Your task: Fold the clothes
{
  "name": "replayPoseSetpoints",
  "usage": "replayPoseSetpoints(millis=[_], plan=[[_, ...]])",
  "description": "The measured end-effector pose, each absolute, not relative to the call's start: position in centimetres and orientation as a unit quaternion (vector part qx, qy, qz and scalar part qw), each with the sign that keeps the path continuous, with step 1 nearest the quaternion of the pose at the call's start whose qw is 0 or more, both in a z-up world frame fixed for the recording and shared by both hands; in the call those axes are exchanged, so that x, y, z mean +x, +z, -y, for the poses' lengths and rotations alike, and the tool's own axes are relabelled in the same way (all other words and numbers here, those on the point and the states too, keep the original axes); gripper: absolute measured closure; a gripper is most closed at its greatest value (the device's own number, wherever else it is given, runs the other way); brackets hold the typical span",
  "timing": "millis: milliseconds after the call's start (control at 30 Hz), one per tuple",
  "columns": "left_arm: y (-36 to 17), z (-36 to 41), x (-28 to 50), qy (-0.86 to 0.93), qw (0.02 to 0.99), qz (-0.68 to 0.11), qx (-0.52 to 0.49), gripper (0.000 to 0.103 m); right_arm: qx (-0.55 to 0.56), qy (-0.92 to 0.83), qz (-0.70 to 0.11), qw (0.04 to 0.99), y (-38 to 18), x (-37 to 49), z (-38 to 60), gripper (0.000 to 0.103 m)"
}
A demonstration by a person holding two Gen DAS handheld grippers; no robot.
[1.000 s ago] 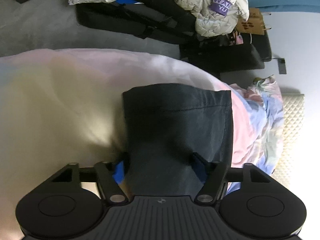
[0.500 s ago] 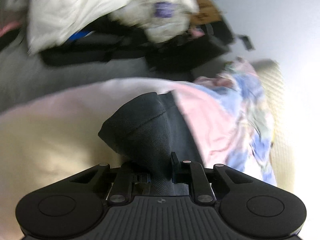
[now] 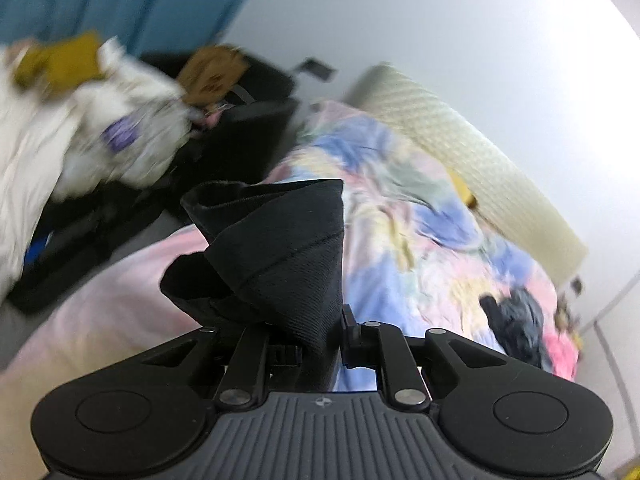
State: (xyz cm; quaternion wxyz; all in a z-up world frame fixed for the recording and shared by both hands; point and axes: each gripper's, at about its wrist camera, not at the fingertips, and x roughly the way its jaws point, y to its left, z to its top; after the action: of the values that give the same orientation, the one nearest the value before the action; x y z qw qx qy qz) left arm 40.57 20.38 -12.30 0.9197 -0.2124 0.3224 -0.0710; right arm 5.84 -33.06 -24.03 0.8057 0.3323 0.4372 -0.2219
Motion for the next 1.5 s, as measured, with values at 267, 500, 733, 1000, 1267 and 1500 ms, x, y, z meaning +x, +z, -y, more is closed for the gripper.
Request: replayPoseSetpoints(millis=[267, 500, 733, 1000, 1267, 1500], plan=[[-9.1, -3.7, 36.9, -0.128, 0.936, -0.317, -0.078, 0.087, 0.348, -0.162, -0.426, 0.819, -27.2, 7.1, 37.3, 0.021], [-16.6, 10.7, 32.1, -0.191, 0.917, -0.351, 0.024, 0.087, 0.370, -0.139, -0.410, 0.822, -30.2, 6.3, 40.8, 0.021], [-31.0, 20.7, 27.3, -0.236, 0.852, -0.446, 0.140, 0.086, 0.362, -0.116, -0.415, 0.827, -32.9, 4.5, 43.7, 0.021], [-32.2, 20.3, 27.8, -0.233, 0.847, -0.463, 0.115, 0.073, 0.363, -0.045, -0.402, 0.839, -31.9, 5.7, 44.8, 0.021], [-27.8, 18.4, 25.2, -0.263, 0.835, -0.477, 0.079, 0.049, 0.345, 0.080, -0.383, 0.853, -29.5, 15.3, 41.0, 0.023], [-27.9, 15.9, 26.4, -0.193, 0.853, -0.472, 0.110, 0.048, 0.330, 0.172, -0.401, 0.837, -28.3, 23.5, 36.1, 0.025]])
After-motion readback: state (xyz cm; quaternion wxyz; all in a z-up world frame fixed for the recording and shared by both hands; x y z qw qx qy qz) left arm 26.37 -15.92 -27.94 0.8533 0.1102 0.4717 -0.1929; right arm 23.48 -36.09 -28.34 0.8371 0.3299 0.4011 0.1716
